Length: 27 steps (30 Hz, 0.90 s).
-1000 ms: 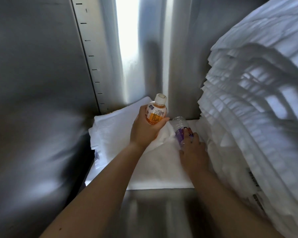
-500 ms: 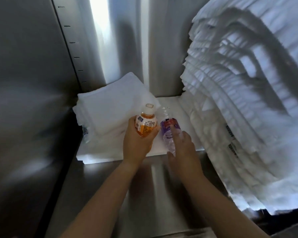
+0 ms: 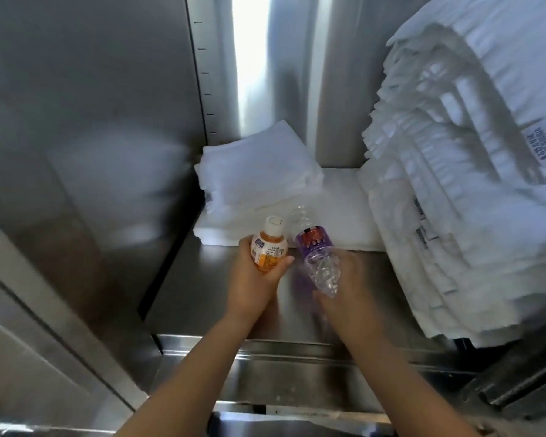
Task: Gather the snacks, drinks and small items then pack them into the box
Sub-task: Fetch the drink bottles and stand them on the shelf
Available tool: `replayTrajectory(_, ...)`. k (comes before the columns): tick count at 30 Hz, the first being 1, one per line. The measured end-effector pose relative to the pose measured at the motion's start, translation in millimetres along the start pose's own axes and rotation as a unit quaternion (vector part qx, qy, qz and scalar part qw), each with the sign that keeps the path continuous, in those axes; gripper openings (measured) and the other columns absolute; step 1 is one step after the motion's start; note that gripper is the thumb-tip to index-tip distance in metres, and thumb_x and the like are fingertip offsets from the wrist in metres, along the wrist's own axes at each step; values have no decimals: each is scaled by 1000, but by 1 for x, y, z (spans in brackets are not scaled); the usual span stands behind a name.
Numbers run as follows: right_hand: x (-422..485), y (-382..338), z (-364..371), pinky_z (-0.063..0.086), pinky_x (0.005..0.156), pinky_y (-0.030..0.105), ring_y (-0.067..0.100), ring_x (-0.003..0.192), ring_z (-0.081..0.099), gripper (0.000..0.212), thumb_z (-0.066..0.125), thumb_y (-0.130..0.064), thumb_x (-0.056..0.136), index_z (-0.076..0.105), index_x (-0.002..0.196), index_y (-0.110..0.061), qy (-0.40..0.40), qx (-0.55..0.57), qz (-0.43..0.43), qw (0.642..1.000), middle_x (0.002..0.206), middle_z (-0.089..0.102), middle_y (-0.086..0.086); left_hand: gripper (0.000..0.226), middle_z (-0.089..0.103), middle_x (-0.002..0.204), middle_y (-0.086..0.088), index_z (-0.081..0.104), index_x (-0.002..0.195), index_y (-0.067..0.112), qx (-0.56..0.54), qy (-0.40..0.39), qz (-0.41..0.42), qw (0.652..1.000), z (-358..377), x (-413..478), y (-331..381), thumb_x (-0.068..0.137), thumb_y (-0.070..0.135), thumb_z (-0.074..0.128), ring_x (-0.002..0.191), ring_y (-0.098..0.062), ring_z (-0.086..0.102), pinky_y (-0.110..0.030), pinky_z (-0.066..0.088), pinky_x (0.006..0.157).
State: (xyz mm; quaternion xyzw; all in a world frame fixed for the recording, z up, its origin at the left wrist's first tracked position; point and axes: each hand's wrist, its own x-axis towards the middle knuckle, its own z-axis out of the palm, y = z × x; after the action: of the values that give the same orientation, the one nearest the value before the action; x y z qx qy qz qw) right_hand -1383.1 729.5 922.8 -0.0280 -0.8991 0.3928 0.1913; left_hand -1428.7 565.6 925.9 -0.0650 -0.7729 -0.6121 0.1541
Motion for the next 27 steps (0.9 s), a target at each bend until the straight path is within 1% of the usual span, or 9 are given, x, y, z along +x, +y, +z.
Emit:
replayTrajectory(2,-16,-3,-9,37,66,9,6,93,54,63,73,-38,77,35,128,-36,-24,-1,-14,1000,120,45,-12,51,64,92,16,45,105,37,21,20,-6,1000,-6,-21,6,68,38,80,77,7,62,-9,48,64)
replayTrajectory(7,-76,-8,-30,37,69,8,5,95,53,53,68,-29,84,39,128,-33,-94,51,-68,992,124,46,-9,45,64,89,17,44,96,41,49,87,-34,994,-21,-89,30,65,49,76,76,9,61,-7,46,59)
replayTrajectory(9,-100,-8,-38,39,67,12,8,95,55,55,70,-25,84,38,128,-34,-114,62,-65,989,124,47,-10,47,63,89,17,43,97,41,59,112,-44,991,-28,-122,39,63,54,73,77,10,60,-10,46,60)
replayTrajectory(13,-140,-19,-53,44,77,23,8,97,57,50,73,-21,78,46,117,-36,-112,104,-90,984,112,49,-21,45,62,93,16,44,99,40,61,147,-55,986,-44,-191,51,70,40,77,79,9,61,-6,45,60)
replayTrajectory(17,-175,-48,-61,38,77,9,5,93,57,45,82,-24,71,60,109,-27,-139,118,-156,971,109,63,-14,56,64,94,19,43,103,43,83,192,-74,975,-73,-259,68,60,65,70,82,8,61,-4,44,61)
replayTrajectory(20,-205,-77,-61,35,73,-2,-1,86,57,38,83,-31,69,64,101,-31,-206,130,-198,949,101,60,-26,53,63,95,30,43,101,49,96,231,-73,966,-103,-301,80,59,69,69,83,9,61,-3,43,62)
replayTrajectory(22,-230,-96,-55,42,74,3,-4,89,59,36,83,-30,68,62,97,-34,-265,176,-177,931,98,61,-32,53,58,99,37,42,102,51,105,249,-75,960,-125,-327,86,60,69,68,86,11,60,-2,43,63)
replayTrajectory(24,-253,-117,-48,50,80,15,-8,94,59,39,82,-22,69,62,100,-32,-304,214,-174,912,100,62,-30,53,55,100,42,41,103,52,116,273,-79,952,-148,-354,91,60,68,68,89,15,57,0,42,62)
replayTrajectory(27,-287,-158,-40,53,87,35,6,101,61,46,78,-15,70,59,109,-31,-361,230,-210,879,109,64,-17,57,55,97,41,41,102,54,124,325,-98,933,-184,-400,97,55,72,66,90,18,55,1,41,60)
